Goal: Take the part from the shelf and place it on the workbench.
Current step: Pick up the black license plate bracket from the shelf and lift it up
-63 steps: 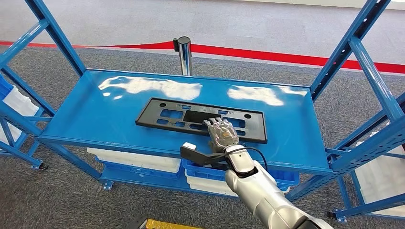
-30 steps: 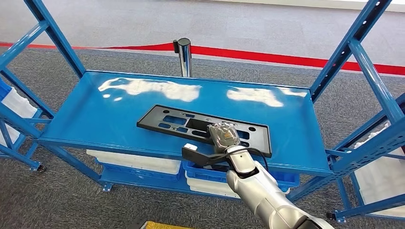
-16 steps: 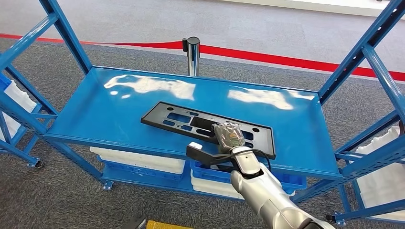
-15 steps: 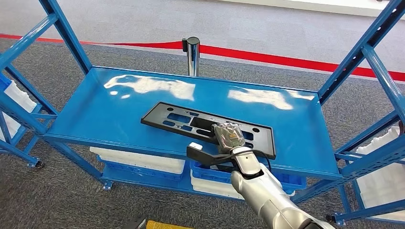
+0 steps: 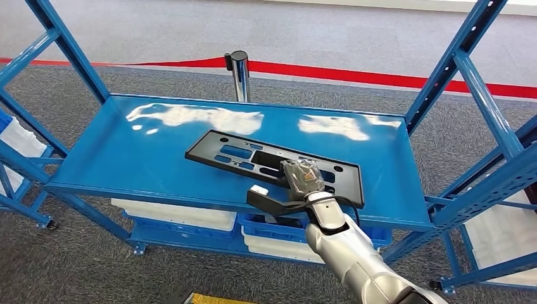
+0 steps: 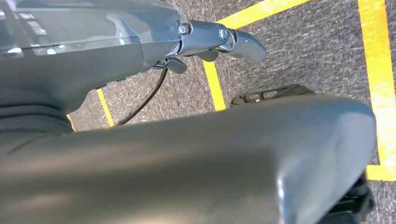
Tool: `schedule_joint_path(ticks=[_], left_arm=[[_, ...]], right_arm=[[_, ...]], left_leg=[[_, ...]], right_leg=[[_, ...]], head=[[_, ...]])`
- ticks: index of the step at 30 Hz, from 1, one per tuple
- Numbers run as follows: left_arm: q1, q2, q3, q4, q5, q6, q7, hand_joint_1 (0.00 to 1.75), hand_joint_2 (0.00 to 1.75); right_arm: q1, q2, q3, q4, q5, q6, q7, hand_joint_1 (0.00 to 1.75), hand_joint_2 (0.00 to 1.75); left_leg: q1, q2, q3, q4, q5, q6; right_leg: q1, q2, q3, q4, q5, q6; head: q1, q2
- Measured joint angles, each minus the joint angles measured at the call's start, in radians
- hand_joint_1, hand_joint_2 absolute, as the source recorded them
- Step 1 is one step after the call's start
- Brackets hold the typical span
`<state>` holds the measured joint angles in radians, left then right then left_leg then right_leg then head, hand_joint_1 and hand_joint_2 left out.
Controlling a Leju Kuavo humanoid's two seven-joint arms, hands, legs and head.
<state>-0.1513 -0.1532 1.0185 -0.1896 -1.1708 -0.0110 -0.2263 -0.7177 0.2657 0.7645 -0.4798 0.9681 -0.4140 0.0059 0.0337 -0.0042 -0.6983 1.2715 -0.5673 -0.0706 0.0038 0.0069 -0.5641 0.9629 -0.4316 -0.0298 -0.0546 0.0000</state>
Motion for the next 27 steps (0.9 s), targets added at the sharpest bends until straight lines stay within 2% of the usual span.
schedule_joint_path(ticks=[1, 3, 4, 6, 8, 10, 13, 14, 15, 16, 17, 18, 19, 20, 21, 22, 24, 25, 27], left_arm=[[0.000, 0.001, 0.000, 0.000, 0.000, 0.000, 0.000, 0.00, 0.00], [-0.001, 0.002, -0.001, 0.000, 0.001, 0.001, 0.001, 0.00, 0.00], [-0.001, 0.003, -0.001, 0.000, 0.003, 0.002, 0.002, 0.00, 0.00], [0.000, 0.003, -0.001, 0.000, 0.006, 0.002, 0.002, 0.00, 0.00], [0.002, 0.003, -0.001, 0.000, 0.009, 0.001, -0.002, 0.00, 0.87], [0.002, 0.003, -0.001, 0.000, 0.012, -0.004, -0.014, 0.00, 1.75], [0.008, 0.004, -0.002, 0.000, 0.013, -0.008, -0.027, 0.00, 1.75], [0.012, 0.004, -0.002, 0.000, 0.014, -0.008, -0.029, 0.00, 1.75], [0.015, 0.004, -0.002, 0.000, 0.015, -0.007, -0.030, 0.00, 1.75], [0.017, 0.004, -0.002, 0.000, 0.016, -0.007, -0.032, 0.00, 1.75], [0.018, 0.004, -0.002, 0.000, 0.017, -0.006, -0.034, 0.00, 1.75], [0.019, 0.003, -0.002, 0.000, 0.020, -0.004, -0.036, 0.00, 1.75], [0.019, 0.002, -0.001, 0.000, 0.027, -0.002, -0.040, 0.00, 1.75], [0.020, 0.002, 0.000, 0.000, 0.038, 0.002, -0.044, 0.00, 1.75], [0.022, 0.001, 0.002, 0.001, 0.052, 0.006, -0.047, 0.00, 1.75], [0.025, 0.002, 0.006, 0.000, 0.068, 0.011, -0.051, 0.00, 1.75], [0.036, 0.004, 0.020, 0.000, 0.094, 0.026, -0.053, 0.00, 1.75], [0.042, 0.005, 0.027, 0.000, 0.105, 0.035, -0.054, 0.00, 1.75], [0.054, 0.009, 0.044, 0.000, 0.126, 0.054, -0.056, 0.00, 1.75]], right_arm=[[0.000, 0.000, 0.000, -0.001, 0.000, -0.002, 0.000, 1.75, 1.75], [0.000, -0.002, -0.002, -0.003, 0.001, -0.007, 0.000, 1.75, 1.75], [0.000, -0.004, -0.004, -0.005, 0.001, -0.010, 0.000, 1.75, 1.75], [0.001, -0.008, -0.007, -0.012, 0.000, -0.023, -0.001, 1.75, 1.75], [0.004, -0.012, -0.011, -0.026, -0.001, -0.036, -0.002, 1.75, 1.75], [0.007, -0.020, -0.018, -0.053, -0.004, -0.050, -0.004, 1.75, 1.75], [0.018, -0.043, -0.035, -0.128, -0.014, -0.080, -0.006, 1.75, 1.75], [0.024, -0.055, -0.043, -0.162, -0.016, -0.085, -0.005, 1.75, 1.75], [0.029, -0.067, -0.049, -0.194, -0.017, -0.086, -0.003, 1.75, 1.75], [0.032, -0.077, -0.055, -0.224, -0.017, -0.086, -0.001, 1.75, 1.75], [0.035, -0.086, -0.061, -0.252, -0.017, -0.087, 0.000, 1.75, 1.75], [0.036, -0.094, -0.067, -0.280, -0.017, -0.094, -0.001, 1.75, 1.75], [0.040, -0.103, -0.075, -0.312, -0.017, -0.110, -0.003, 1.75, 1.75], [0.049, -0.115, -0.085, -0.353, -0.017, -0.134, -0.006, 1.75, 1.75], [0.063, -0.130, -0.098, -0.404, -0.016, -0.166, -0.010, 1.75, 1.75], [0.080, -0.150, -0.114, -0.467, -0.012, -0.198, -0.014, 1.75, 1.75], [0.121, -0.194, -0.157, -0.610, 0.006, -0.247, -0.022, 1.75, 1.75], [0.144, -0.214, -0.183, -0.685, 0.020, -0.262, -0.030, 1.75, 1.75], [0.211, -0.249, -0.242, -0.841, 0.050, -0.280, -0.063, 1.75, 1.75]], left_leg=[[0.001, 0.001, 0.024, -0.050, 0.031, -0.001], [0.005, 0.000, 0.094, -0.194, 0.092, -0.003], [0.007, -0.001, 0.116, -0.242, 0.108, 0.000], [0.006, -0.005, 0.122, -0.264, 0.110, 0.008], [0.004, -0.006, 0.117, -0.259, 0.111, 0.020], [0.005, -0.006, 0.115, -0.259, 0.112, 0.030], [0.004, -0.005, 0.112, -0.259, 0.113, 0.035], [0.004, -0.005, 0.111, -0.259, 0.113, 0.035], [0.003, -0.005, 0.112, -0.259, 0.112, 0.036], [0.002, -0.005, 0.113, -0.259, 0.112, 0.036], [0.001, -0.006, 0.114, -0.261, 0.112, 0.036], [0.001, -0.006, 0.115, -0.263, 0.112, 0.036], [0.000, -0.006, 0.115, -0.264, 0.112, 0.035], [0.001, -0.006, 0.114, -0.265, 0.112, 0.033], [0.002, -0.007, 0.114, -0.267, 0.113, 0.031], [0.001, -0.007, 0.115, -0.270, 0.114, 0.027], [0.000, -0.004, 0.115, -0.265, 0.105, 0.021], [-0.003, -0.002, 0.107, -0.241, 0.087, 0.019], [-0.007, 0.001, 0.059, -0.128, 0.023, 0.018]], right_leg=[[-0.001, 0.001, 0.000, 0.002, -0.001, 0.001], [0.001, 0.003, -0.002, 0.012, -0.007, 0.010], [0.003, 0.003, -0.004, 0.018, -0.010, 0.014], [0.007, 0.004, -0.010, 0.024, -0.012, 0.019], [0.003, 0.004, -0.015, 0.031, -0.018, 0.023], [-0.001, 0.003, -0.039, 0.084, -0.053, 0.030], [-0.005, 0.002, -0.134, 0.278, -0.141, 0.037], [-0.005, 0.001, -0.157, 0.322, -0.150, 0.037], [-0.005, 0.001, -0.162, 0.327, -0.139, 0.035], [-0.004, 0.001, -0.147, 0.290, -0.111, 0.031], [-0.001, 0.001, -0.117, 0.223, -0.071, 0.025], [0.005, 0.001, -0.082, 0.146, -0.037, 0.014], [0.011, 0.000, -0.054, 0.083, -0.014, 0.005], [0.016, 0.000, -0.036, 0.043, -0.003, -0.003], [0.021, -0.001, -0.029, 0.026, -0.002, -0.009], [0.023, -0.002, -0.027, 0.021, -0.003, -0.010], [0.015, -0.003, -0.020, 0.009, 0.002, -0.008], [0.011, -0.004, -0.015, 0.002, 0.004, -0.007], [0.009, -0.005, -0.009, -0.002, 0.003, -0.009]], head=[[-0.002, 0.000], [-0.011, 0.000], [-0.014, 0.000], [-0.007, 0.000], [0.005, 0.000], [0.013, 0.000], [0.022, 0.000], [0.022, 0.000], [0.023, 0.000], [0.024, 0.000], [0.025, 0.000], [0.025, 0.000], [0.025, 0.000], [0.024, 0.000], [0.024, 0.000], [0.026, 0.000], [0.027, 0.000], [0.025, 0.000], [0.018, 0.000]])
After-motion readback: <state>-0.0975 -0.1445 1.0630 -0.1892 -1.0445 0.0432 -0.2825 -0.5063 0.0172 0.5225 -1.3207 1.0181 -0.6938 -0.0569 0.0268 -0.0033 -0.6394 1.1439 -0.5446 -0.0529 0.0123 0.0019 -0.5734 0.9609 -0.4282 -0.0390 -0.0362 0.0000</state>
